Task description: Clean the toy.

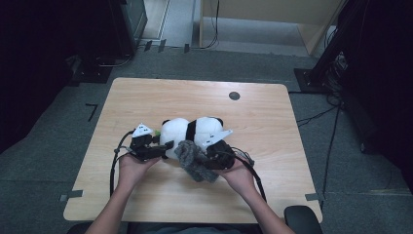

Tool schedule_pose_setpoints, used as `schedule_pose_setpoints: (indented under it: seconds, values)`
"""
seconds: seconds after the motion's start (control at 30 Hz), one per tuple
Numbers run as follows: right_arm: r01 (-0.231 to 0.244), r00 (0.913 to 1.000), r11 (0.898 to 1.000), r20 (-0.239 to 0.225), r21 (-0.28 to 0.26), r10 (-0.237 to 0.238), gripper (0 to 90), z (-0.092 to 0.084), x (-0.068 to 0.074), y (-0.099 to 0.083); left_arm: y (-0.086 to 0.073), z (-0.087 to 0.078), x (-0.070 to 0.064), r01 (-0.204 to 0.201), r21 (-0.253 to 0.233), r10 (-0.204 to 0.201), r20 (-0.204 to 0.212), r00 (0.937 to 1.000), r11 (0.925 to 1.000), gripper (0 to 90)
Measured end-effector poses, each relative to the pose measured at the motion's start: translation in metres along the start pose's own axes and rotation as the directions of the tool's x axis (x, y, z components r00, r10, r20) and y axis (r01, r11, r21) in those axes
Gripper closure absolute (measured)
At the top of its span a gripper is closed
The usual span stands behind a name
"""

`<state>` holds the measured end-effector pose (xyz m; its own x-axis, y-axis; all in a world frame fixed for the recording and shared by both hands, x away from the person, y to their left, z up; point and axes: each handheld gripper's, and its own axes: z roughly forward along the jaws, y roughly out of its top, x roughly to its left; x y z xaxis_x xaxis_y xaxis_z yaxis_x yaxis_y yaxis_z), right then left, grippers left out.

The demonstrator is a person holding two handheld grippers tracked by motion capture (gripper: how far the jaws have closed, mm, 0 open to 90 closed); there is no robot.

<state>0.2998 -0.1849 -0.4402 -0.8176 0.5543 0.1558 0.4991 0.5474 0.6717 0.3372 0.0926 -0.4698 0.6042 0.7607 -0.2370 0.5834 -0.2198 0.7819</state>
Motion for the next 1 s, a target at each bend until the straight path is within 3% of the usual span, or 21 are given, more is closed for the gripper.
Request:
schedule_pose_setpoints:
  seconds: [0.23, 0.43, 0.73, 0.9, 1.0]
  values:
    - [-0.032, 0.9988, 0.999, 0.037, 0.012, 0.031, 75.5, -0.024, -0.012, -0.019, 0.0, 0.0, 0.0, 0.002, -0.001, -0.002, 0.0, 1.0, 1.0, 42.1]
    - [-0.052, 0.9969, 0.999, 0.06, 0.016, 0.051, 75.5, -0.033, -0.019, -0.028, 0.0, 0.0, 0.0, 0.003, -0.002, -0.003, 0.0, 1.0, 1.0, 42.1]
    - [-0.003, 0.9997, 1.0, 0.023, 0.019, 0.002, 76.4, -0.029, -0.006, -0.02, 0.0, 0.0, 0.0, 0.001, 0.0, -0.001, -0.001, 1.0, 1.0, 42.1]
    - [0.04, 0.9987, 0.999, -0.03, 0.007, -0.04, 76.4, -0.016, 0.007, -0.007, 0.0, 0.001, 0.0, 0.004, -0.001, -0.004, 0.001, 1.0, 1.0, 42.2]
    - [0.072, 0.9946, 0.997, -0.075, 0.005, -0.071, 76.4, 0.002, 0.018, 0.01, 0.0, 0.001, 0.0, 0.007, -0.002, -0.007, 0.001, 1.0, 1.0, 42.2]
